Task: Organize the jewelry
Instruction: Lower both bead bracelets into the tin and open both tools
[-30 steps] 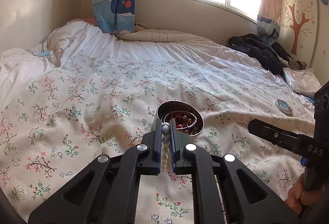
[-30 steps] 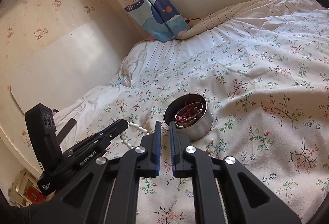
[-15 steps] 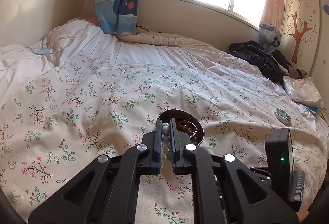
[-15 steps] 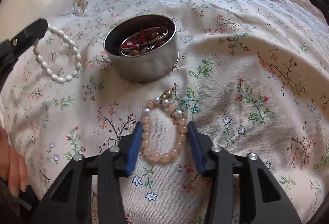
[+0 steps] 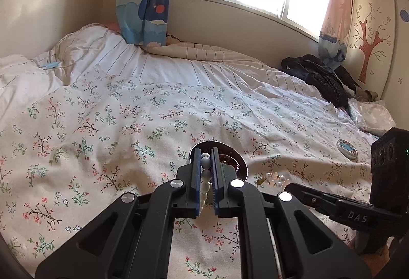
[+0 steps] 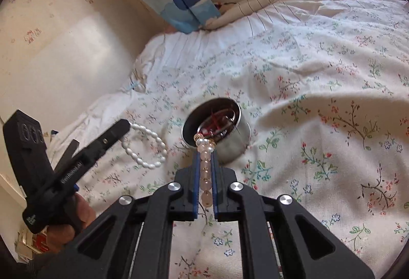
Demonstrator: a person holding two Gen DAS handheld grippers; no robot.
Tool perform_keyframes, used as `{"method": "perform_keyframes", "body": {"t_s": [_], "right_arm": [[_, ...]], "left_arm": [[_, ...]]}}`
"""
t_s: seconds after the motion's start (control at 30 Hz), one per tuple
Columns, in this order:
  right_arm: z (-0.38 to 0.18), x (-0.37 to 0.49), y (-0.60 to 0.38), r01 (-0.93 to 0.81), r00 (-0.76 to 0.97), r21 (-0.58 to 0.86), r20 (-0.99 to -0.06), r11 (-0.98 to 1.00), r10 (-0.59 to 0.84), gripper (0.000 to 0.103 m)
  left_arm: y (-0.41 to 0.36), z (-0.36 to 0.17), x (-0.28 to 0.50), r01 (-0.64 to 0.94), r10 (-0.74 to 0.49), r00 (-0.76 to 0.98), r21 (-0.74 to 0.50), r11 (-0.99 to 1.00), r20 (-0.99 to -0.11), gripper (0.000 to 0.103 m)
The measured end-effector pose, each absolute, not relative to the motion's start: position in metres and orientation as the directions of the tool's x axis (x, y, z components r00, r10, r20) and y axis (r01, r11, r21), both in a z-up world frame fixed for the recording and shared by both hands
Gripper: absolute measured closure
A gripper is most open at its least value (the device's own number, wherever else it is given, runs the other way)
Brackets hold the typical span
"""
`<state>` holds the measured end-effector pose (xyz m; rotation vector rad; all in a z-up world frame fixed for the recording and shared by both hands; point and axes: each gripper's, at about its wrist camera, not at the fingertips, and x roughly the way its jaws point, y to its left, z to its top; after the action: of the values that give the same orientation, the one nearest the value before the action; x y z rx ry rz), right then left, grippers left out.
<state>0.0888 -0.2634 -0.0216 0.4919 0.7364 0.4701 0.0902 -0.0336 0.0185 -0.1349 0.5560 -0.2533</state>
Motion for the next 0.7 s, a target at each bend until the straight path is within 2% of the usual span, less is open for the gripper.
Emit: {"method": "perform_keyframes", "body": {"t_s": [0.27, 0.53, 0.63, 0.7], "right_arm": [[-0.006, 0.102, -0.260, -0.258, 0.681, 0.580, -0.458, 0.772, 0.572, 0.094], [-0.010, 0.135, -0.250, -0.260, 0.681, 0.553, -0.476, 0.792, 0.556, 0.094], [-0.022, 0.156, -0.239, -0.260, 0.662, 0.534, -0.508, 0.805, 0.551, 0.094], [-0.035, 0.171, -0.229, -0.253, 0.630, 0.527, -0.546, 0.811, 0.552, 0.094]], "left_arm": [[-0.044, 0.020, 0.108, 0.237, -0.325, 0.810, -0.234, 0.943, -0.489, 0.096], [-0.047, 0.012, 0.149, 0.267, -0.443, 0.756, -0.392, 0.880, -0.481, 0.096], [-0.052, -0.008, 0.177, 0.217, -0.420, 0.720, -0.395, 0.893, -0.553, 0.095], [-0.049, -0.022, 0.189, 0.164, -0.381, 0.692, -0.380, 0.910, -0.614, 0.085]]}}
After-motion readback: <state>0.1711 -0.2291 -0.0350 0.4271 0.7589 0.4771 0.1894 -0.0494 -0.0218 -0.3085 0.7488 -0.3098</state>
